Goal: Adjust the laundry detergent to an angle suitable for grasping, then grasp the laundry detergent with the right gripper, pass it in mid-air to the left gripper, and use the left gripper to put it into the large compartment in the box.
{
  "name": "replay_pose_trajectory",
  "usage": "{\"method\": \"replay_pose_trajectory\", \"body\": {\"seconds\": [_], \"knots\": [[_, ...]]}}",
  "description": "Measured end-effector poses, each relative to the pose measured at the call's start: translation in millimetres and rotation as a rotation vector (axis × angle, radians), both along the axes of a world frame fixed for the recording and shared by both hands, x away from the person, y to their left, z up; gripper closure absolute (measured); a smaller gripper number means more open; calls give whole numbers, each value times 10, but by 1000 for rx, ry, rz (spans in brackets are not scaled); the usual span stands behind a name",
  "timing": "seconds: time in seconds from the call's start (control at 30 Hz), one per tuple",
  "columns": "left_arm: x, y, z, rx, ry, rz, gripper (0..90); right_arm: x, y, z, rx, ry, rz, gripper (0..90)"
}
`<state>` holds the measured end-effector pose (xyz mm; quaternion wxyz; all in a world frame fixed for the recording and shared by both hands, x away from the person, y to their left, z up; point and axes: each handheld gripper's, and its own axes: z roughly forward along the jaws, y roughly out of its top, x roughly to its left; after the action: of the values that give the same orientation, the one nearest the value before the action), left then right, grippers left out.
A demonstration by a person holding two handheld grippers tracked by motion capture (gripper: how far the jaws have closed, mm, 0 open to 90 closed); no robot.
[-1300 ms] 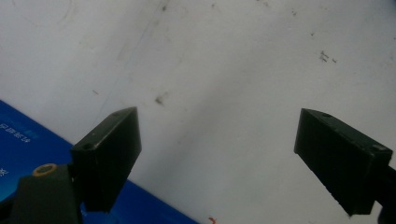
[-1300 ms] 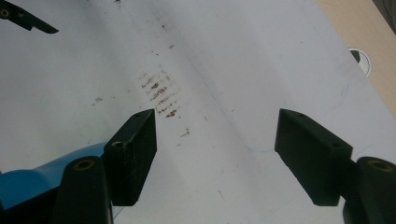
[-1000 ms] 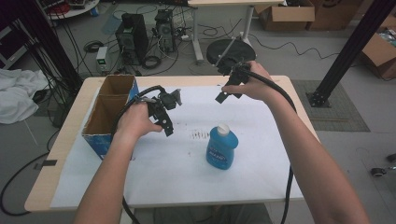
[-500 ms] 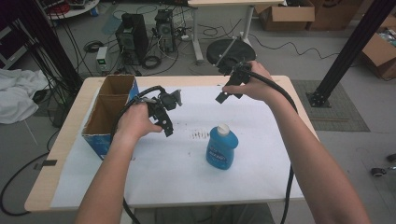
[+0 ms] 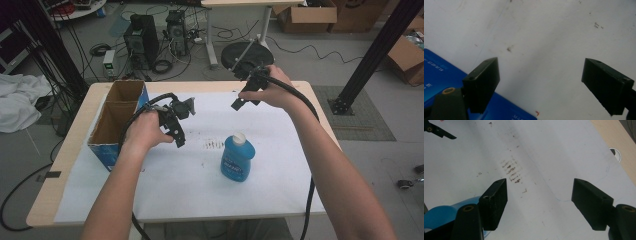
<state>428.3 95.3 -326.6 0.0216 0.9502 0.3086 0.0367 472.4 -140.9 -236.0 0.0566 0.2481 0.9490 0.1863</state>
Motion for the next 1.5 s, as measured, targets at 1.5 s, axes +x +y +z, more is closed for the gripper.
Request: {"method": "replay_pose_trajectory", "body": {"seconds": [1.5], "knots": [[-63,3,45,-8,-35,-17,153,-478,-668,98,285,-51,-33,200]]}}
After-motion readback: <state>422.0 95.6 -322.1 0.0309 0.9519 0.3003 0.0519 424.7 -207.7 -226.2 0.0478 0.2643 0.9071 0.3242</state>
